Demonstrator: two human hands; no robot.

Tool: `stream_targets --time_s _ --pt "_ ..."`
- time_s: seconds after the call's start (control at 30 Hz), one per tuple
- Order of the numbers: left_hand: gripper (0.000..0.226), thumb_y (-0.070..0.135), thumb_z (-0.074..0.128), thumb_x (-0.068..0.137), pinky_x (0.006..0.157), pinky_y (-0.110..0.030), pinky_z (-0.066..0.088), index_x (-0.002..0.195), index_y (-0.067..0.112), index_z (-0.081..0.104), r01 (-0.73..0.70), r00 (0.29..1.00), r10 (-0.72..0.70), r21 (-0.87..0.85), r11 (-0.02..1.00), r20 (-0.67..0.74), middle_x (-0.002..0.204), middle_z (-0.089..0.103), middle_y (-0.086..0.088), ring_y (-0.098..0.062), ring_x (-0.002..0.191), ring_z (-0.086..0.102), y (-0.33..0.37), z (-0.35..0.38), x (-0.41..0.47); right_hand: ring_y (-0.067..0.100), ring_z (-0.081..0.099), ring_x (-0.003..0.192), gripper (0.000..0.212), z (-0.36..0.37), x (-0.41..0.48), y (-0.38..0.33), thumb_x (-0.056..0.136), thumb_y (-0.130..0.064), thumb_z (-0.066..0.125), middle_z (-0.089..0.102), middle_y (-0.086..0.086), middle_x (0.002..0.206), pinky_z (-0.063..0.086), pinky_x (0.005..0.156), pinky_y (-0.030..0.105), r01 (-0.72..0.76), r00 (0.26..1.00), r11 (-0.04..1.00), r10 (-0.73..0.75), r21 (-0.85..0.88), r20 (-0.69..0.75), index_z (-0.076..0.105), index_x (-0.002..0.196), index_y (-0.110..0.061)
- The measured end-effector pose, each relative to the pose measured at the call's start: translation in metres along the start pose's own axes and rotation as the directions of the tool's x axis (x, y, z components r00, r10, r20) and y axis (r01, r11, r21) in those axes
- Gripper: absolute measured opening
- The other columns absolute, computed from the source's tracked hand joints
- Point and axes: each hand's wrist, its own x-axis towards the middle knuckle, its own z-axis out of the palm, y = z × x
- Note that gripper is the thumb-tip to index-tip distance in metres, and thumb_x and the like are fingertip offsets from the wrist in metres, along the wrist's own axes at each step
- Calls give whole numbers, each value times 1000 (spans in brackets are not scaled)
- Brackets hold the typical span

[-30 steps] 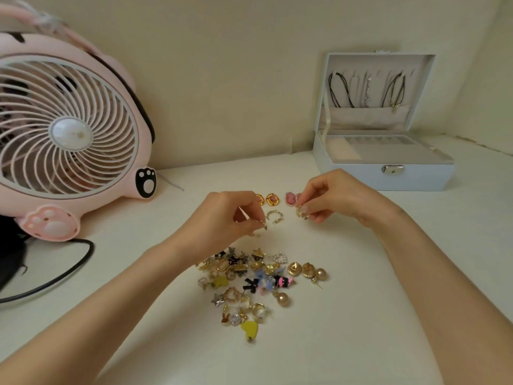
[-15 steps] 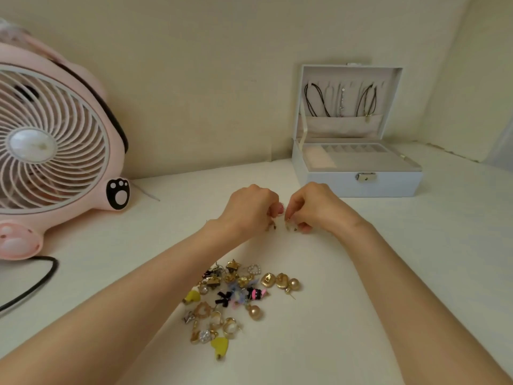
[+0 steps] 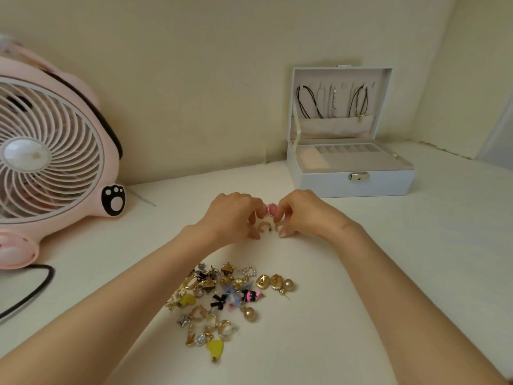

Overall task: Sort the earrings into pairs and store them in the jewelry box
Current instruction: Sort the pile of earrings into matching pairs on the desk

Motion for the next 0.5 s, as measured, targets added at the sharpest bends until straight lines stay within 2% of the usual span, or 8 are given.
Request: stream_targets --time_s 0.1,0.17,0.3,0.43,0.5 --pt "32 31 70 80 74 -27 37 108 20 60 -7 1000 7 19 1000 -16 100 64 7 -15 95 57 -3 0 -2 12 49 80 27 1 1 1 72 -7 78 50 -3 88 38 69 21 9 1000 1000 -9 -19 -13 71 97 -12" --pt "31 31 69 80 75 -27 38 107 20 60 -3 1000 3 25 1000 -20 101 63 7 -15 96 57 -5 1 -3 13 51 80 28 1 1 0 72 -5 78 51 -2 89 38 66 20 16 1000 1000 -17 -26 -10 71 98 -13" --pt "33 34 69 81 74 -27 34 109 20 59 -16 999 17 17 1000 -46 101 63 7 -16 96 57 -5 2 -1 12 51 81 29 3 2 -1 72 -4 77 53 -2 89 39 71 22 42 999 999 -43 -26 -27 71 100 -13" --pt "36 34 68 81 79 -30 38 113 20 58 -33 998 32 -20 999 -61 104 65 5 -18 100 57 2 4 2 12 50 79 32 1 1 -1 71 -6 78 52 -3 86 38 61 18 57 998 998 -57 -23 -14 70 101 -12" --pt "39 35 68 81 82 -31 39 115 21 56 -32 997 30 -25 999 -73 105 64 6 -17 101 56 3 0 -1 12 53 77 33 -2 1 -1 71 -7 78 54 -3 85 44 66 20 46 998 999 -46 0 -31 69 102 -11"
